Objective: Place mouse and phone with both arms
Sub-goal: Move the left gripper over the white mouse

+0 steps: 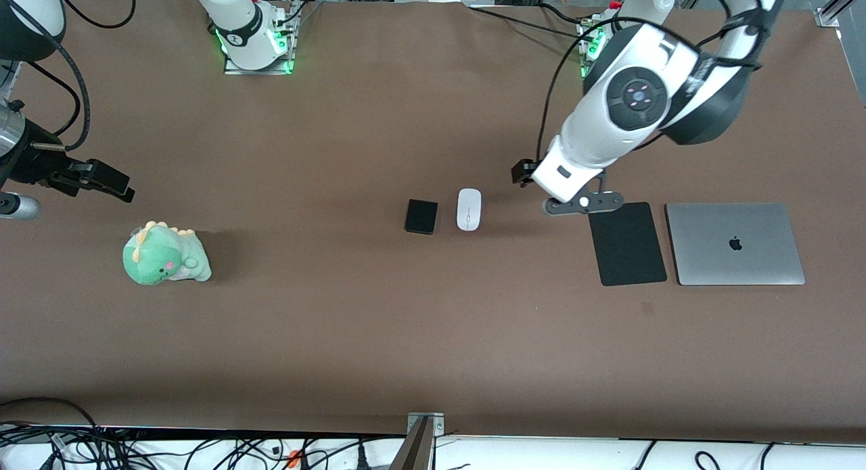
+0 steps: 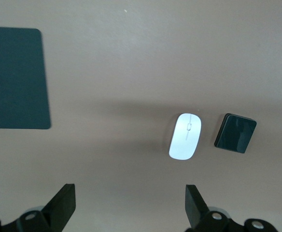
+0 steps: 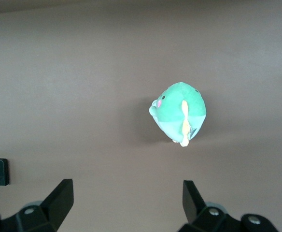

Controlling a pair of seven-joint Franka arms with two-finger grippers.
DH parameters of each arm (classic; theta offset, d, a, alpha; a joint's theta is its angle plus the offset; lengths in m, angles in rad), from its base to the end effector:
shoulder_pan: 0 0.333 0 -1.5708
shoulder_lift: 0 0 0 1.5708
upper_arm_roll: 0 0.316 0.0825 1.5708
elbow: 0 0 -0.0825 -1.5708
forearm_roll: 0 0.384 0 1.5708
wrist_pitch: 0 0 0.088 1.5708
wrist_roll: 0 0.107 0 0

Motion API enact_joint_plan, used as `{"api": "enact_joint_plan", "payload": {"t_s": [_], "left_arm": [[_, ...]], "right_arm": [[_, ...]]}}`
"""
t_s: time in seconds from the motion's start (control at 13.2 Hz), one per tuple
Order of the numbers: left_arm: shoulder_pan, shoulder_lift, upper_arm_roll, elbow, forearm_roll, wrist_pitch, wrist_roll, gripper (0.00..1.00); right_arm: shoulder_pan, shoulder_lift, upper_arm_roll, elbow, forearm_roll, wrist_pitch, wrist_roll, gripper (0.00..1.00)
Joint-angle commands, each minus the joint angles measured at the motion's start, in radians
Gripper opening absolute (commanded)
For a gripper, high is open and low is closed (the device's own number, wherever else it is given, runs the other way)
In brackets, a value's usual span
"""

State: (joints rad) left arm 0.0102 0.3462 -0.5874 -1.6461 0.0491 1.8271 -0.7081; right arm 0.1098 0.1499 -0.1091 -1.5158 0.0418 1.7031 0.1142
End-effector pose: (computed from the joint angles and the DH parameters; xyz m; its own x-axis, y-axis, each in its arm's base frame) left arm 0.5525 -0.3111 0.4326 0.9765 0.1274 -0.1737 0.1361 -0.9899 0.0393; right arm 0.6106 0.0091 0.5758 0.9925 -0.1169 0.0351 -0.1159 -0.9928 -0.0296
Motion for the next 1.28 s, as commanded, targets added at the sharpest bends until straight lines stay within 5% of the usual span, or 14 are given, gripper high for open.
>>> {"api": "enact_joint_plan", "payload": {"t_s": [0.0, 1.21], "left_arm": [[-0.062, 0.062, -0.002, 0.005, 0.096, 0.04, -0.104, 1.0], [-0.203, 0.2, 0.003, -0.078, 0.216, 0.248, -0.298, 1.0]], "right_arm": [[-0.001, -0.003, 0.003, 0.006, -0.01, -0.014, -0.013, 1.0], [0.022, 0.005, 0.005, 0.006, -0.014, -0.078, -0.011, 1.0]]}}
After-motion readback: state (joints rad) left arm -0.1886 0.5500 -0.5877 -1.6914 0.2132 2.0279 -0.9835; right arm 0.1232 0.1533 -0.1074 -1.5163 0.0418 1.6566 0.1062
